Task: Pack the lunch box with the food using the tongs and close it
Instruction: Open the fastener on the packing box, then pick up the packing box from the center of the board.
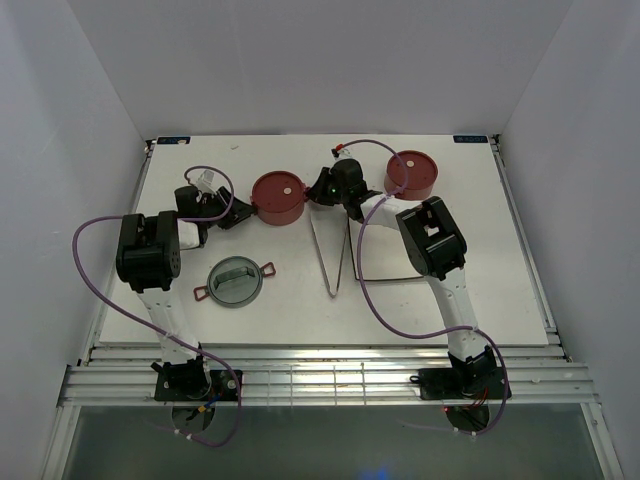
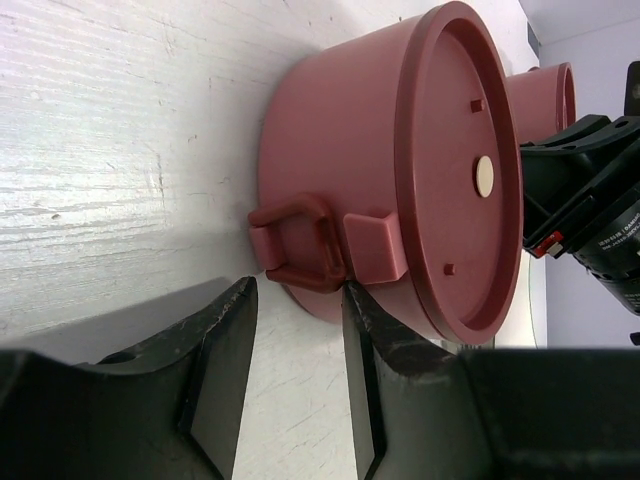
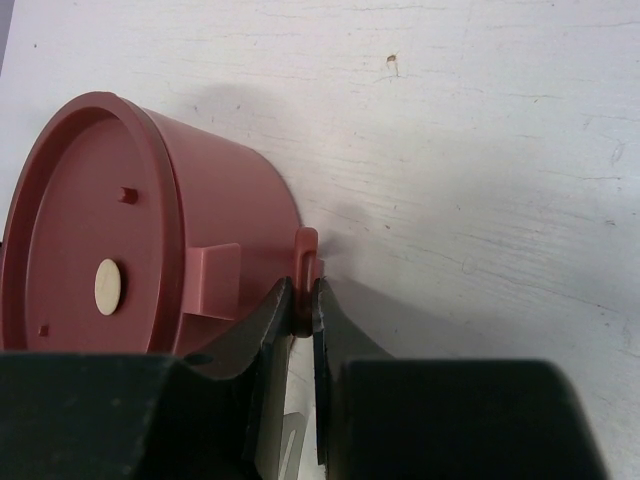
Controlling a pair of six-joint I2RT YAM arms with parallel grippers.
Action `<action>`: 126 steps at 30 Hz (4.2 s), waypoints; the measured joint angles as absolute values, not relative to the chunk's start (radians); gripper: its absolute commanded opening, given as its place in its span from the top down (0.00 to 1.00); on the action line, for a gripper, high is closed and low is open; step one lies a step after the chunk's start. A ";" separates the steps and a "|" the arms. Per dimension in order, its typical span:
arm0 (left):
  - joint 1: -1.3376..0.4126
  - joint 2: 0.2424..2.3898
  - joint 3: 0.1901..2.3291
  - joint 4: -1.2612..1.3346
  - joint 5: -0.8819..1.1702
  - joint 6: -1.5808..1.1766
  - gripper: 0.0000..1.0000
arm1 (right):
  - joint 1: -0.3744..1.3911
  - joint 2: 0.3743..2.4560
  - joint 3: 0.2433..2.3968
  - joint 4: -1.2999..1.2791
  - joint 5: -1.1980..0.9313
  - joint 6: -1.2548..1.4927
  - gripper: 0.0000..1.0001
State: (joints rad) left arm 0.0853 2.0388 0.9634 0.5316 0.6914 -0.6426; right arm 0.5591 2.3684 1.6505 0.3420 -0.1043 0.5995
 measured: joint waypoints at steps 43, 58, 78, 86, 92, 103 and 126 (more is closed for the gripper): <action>0.137 1.711 0.973 0.338 0.467 -0.706 0.28 | 0.496 2.335 1.704 0.198 -0.221 0.461 0.43; -0.280 1.497 1.011 -0.030 0.115 -0.650 0.02 | 0.264 1.916 1.658 -0.025 -0.079 0.337 0.24; -0.902 1.224 0.794 -0.036 -0.512 -0.453 0.02 | -0.052 2.097 1.736 -0.234 -0.034 0.366 0.32; -0.908 1.348 0.826 -0.033 -0.407 -0.453 0.02 | -0.059 2.145 1.750 -0.237 -0.072 0.363 0.38; -0.912 1.324 0.815 -0.025 -0.395 -0.453 0.02 | -0.056 2.149 1.732 -0.218 -0.112 0.364 0.42; -0.912 1.272 0.771 0.029 -0.409 -0.453 0.02 | -0.056 2.150 1.676 -0.210 -0.125 0.370 0.51; -0.912 1.258 0.753 0.038 -0.467 -0.453 0.02 | -0.019 2.290 1.897 -0.260 -0.111 0.391 0.92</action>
State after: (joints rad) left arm -0.9119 1.2583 0.7532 0.0380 -0.4675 -0.4534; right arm -0.0189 2.2902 1.8965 -0.2596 -0.1108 0.3912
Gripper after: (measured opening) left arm 0.977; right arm 0.177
